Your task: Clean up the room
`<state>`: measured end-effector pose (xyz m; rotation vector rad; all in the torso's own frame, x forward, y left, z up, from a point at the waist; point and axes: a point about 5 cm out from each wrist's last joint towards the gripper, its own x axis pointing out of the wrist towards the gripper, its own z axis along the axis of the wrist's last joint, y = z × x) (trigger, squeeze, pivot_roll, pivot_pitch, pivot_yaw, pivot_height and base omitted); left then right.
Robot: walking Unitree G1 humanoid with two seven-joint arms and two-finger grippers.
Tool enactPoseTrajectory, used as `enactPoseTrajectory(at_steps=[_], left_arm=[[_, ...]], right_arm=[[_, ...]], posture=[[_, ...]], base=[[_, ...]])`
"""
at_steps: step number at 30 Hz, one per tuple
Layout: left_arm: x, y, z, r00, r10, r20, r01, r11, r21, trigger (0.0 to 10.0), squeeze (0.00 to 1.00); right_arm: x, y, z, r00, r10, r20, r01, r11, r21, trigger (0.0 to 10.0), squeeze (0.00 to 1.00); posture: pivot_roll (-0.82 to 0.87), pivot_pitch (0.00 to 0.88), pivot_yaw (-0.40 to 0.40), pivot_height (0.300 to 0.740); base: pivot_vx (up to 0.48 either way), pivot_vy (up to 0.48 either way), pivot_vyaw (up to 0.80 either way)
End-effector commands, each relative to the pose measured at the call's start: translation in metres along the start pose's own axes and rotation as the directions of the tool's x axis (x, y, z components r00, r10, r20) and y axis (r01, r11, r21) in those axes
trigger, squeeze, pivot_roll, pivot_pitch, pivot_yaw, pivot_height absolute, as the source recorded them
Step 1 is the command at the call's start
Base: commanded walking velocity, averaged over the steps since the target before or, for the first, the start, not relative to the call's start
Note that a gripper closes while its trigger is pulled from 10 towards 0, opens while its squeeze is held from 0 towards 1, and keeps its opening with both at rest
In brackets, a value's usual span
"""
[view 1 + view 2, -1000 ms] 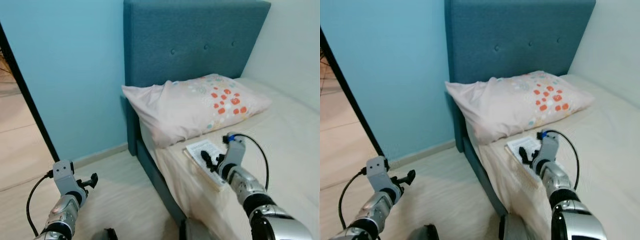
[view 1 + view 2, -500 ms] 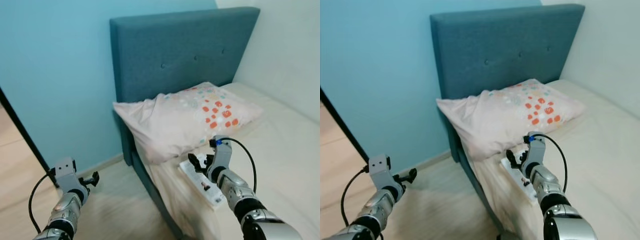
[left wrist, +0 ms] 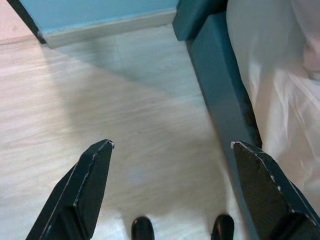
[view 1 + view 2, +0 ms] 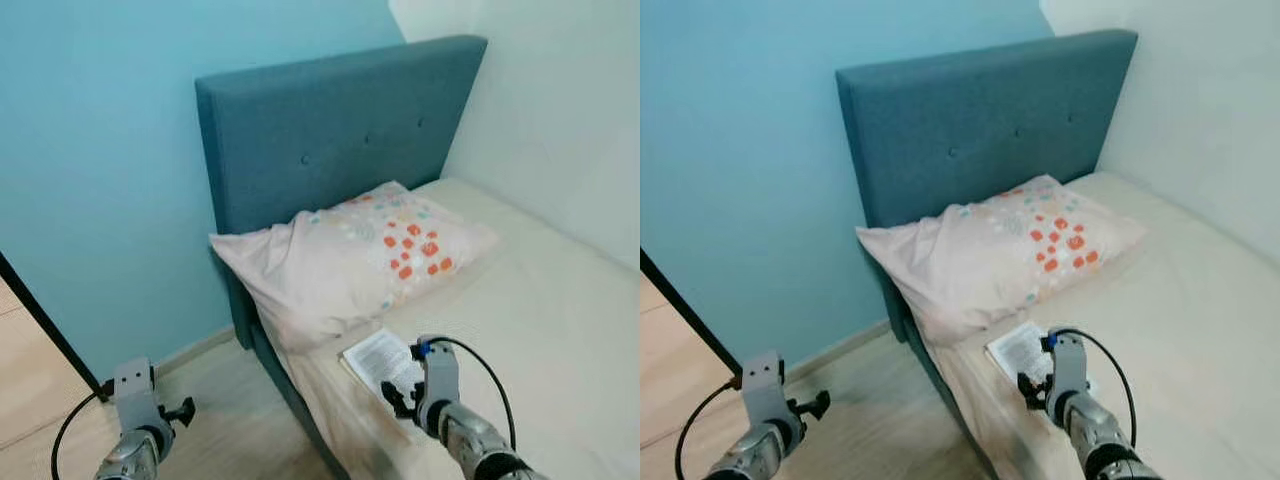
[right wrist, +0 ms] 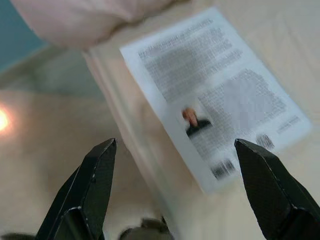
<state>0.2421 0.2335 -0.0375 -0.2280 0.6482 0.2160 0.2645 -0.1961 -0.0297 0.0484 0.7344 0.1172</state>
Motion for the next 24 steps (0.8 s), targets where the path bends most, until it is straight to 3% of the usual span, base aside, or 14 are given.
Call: enactPoseTrajectory(at_steps=[1, 5, 9, 18, 20, 23, 24], left_arm=[[-0.003, 0.001, -0.014, 0.999, 0.006, -0.045, -0.005, 1.000, 0.012, 10.0, 0.00], [-0.005, 0.005, -0.018, 0.998, 0.022, -0.060, -0.019, 0.999, 0.051, 10.0, 0.00], [-0.007, 0.008, -0.024, 0.994, 0.055, -0.093, -0.053, 0.998, 0.024, 10.0, 0.00], [-0.016, 0.013, -0.049, 0.982, 0.077, -0.172, -0.069, 0.996, 0.053, 10.0, 0.00], [-0.022, 0.019, -0.062, 0.971, 0.100, -0.219, -0.087, 0.994, 0.066, 10.0, 0.00], [-0.024, 0.021, -0.067, 0.965, 0.110, -0.239, -0.095, 0.993, 0.074, 10.0, 0.00], [-0.027, 0.022, -0.074, 0.958, 0.117, -0.261, -0.097, 0.991, 0.089, 10.0, 0.00]], right_arm=[[-0.003, -0.002, -0.016, 0.998, -0.022, -0.065, 0.021, 1.000, -0.006, 10.0, 0.00], [-0.006, -0.003, -0.035, 0.990, -0.059, -0.130, 0.058, 0.998, -0.010, 10.0, 0.00], [-0.011, -0.007, -0.048, 0.984, -0.088, -0.157, 0.094, 0.995, 0.033, 10.0, 0.00], [-0.021, -0.012, -0.074, 0.966, -0.119, -0.228, 0.134, 0.990, 0.052, 10.0, 0.00], [-0.027, -0.010, -0.092, 0.952, -0.119, -0.283, 0.135, 0.990, 0.038, 10.0, 0.00], [-0.030, -0.010, -0.100, 0.942, -0.127, -0.311, 0.141, 0.990, 0.023, 10.0, 0.00], [-0.035, -0.011, -0.111, 0.926, -0.147, -0.347, 0.152, 0.988, -0.014, 10.0, 0.00]], posture=[[-0.02, 0.000, -0.068, 0.708], [-0.02, 0.000, -0.060, 0.708], [-0.03, 0.000, -0.060, 0.708], [-0.02, 0.000, -0.053, 0.728], [-0.03, 0.000, -0.060, 0.738], [-0.03, 0.000, -0.062, 0.740], [-0.03, 0.000, -0.064, 0.740]], base=[[-0.379, 0.000, 0.00], [-0.095, 0.000, 0.00], [0.000, 0.000, 0.00], [0.000, 0.000, 0.00], [0.000, 0.000, 0.00], [0.000, 0.000, 0.00], [0.000, 0.000, 0.00]])
